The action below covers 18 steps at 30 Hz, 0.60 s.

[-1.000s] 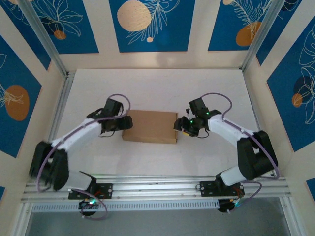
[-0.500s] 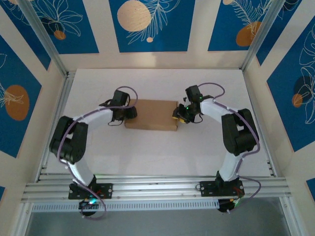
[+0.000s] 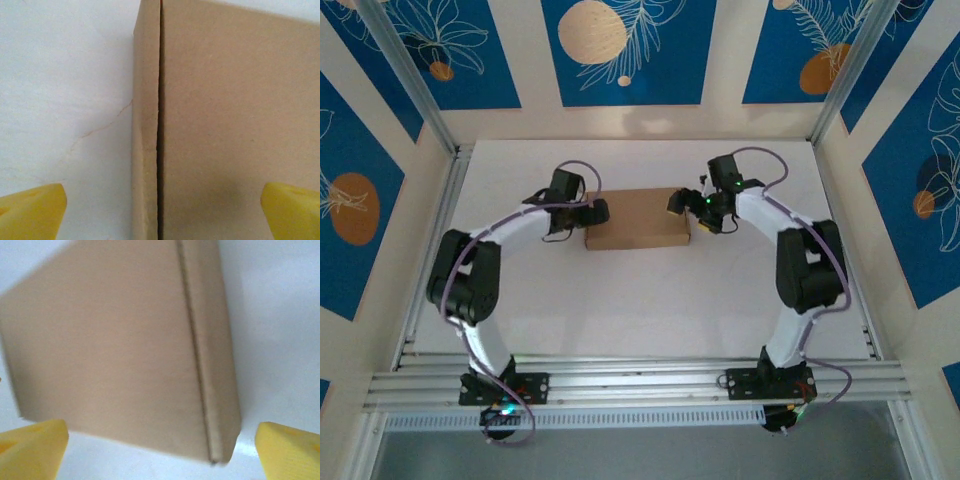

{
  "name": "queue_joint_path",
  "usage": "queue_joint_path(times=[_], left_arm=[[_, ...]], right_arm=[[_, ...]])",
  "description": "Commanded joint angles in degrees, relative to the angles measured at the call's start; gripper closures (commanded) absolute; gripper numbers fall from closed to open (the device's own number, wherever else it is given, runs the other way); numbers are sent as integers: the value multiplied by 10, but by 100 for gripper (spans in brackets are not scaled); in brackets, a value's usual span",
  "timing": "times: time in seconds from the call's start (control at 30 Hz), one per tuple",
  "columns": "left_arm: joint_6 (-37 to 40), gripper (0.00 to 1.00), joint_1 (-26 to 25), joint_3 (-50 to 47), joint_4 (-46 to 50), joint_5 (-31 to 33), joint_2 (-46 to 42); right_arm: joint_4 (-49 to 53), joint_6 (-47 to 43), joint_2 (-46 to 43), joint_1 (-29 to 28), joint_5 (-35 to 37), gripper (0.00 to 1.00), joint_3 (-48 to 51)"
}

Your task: Fold the paper box

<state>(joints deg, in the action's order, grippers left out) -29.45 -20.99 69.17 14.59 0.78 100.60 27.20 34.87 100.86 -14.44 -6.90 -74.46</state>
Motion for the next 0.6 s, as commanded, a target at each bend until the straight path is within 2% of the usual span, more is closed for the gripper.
queue_joint_path(times=[0.0, 0.07, 0.13, 0.23, 0.3, 0.33, 0.37, 0.4, 0.47, 0.53, 0.57], left_arm=[[47, 0, 9, 23, 11, 42, -87], [58, 0, 10, -1, 4, 103, -141], [77, 0, 10, -82, -71, 162, -224], [155, 0, 10, -279, -308, 227, -371], [267, 0, 10, -424, -553, 257, -413], [288, 0, 11, -458, -599, 287, -411], [293, 0, 27, -455, -532, 283, -417], [317, 0, 43, -461, -490, 246, -422], [359, 0, 56, -492, -487, 218, -419], [321, 0, 82, -498, -462, 215, -384], [306, 0, 99, -497, -463, 190, -352]], right_arm=[[-4, -20, -105, -2, 48, 1, 0], [-30, -43, -171, -11, 85, 1, 23], [-81, -78, -247, -28, 140, 1, 71], [-212, -134, -352, -38, 190, 1, 183], [-343, -208, -408, -40, 205, 1, 288], [-380, -243, -424, -41, 218, 1, 323], [-401, -274, -439, -41, 234, 1, 354], [-407, -291, -447, -38, 251, 1, 373], [-421, -315, -454, -31, 288, 1, 406], [-480, -313, -450, -14, 305, 1, 456], [-506, -310, -441, -2, 297, 0, 474]])
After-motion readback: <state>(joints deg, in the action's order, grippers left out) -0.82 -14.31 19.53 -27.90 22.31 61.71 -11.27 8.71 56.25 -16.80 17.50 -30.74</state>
